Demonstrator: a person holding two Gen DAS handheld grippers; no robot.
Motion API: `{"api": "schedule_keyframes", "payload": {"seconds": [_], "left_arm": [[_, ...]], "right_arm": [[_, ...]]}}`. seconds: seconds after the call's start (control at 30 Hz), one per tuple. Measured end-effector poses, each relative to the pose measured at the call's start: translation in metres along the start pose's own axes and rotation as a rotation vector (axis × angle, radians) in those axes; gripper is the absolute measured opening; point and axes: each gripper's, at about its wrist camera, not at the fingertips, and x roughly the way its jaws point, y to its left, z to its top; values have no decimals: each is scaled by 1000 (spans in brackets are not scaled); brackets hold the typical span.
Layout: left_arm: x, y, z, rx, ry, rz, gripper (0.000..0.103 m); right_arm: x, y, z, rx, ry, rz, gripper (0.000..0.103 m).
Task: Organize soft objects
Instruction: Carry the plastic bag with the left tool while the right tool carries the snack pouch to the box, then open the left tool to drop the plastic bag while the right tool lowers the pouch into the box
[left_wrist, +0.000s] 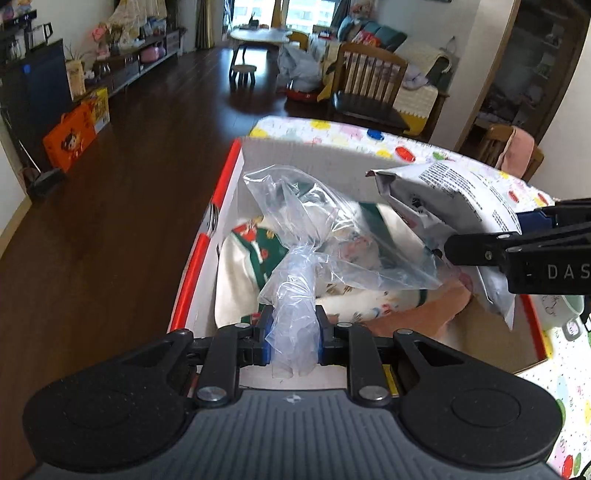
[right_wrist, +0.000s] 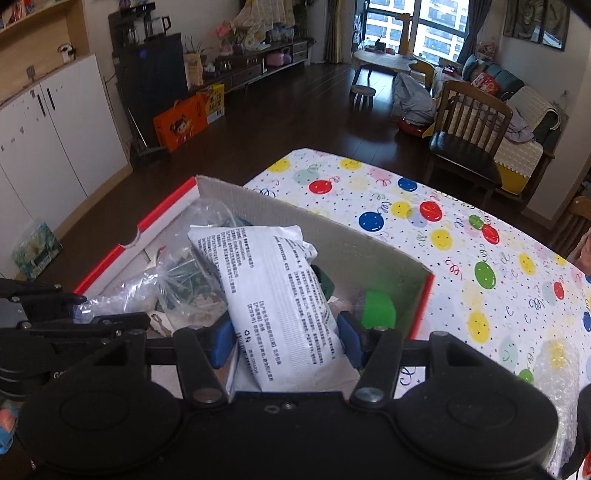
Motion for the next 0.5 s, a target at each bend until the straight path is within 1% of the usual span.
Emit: {"api": "schedule_keyframes", "payload": {"seconds": [0.1,0.23,0.5], "left_arm": [[6,1,0,2,25,7,20],[14,-2,0,28,42,17,20],[25,-7,5,61,59,30,20]], "right_arm": [[9,4,0,-13,17,-5,57],[19,7,-1,-33,43,-20,58],[40,11,-2,-46,91,-43,59]]}}
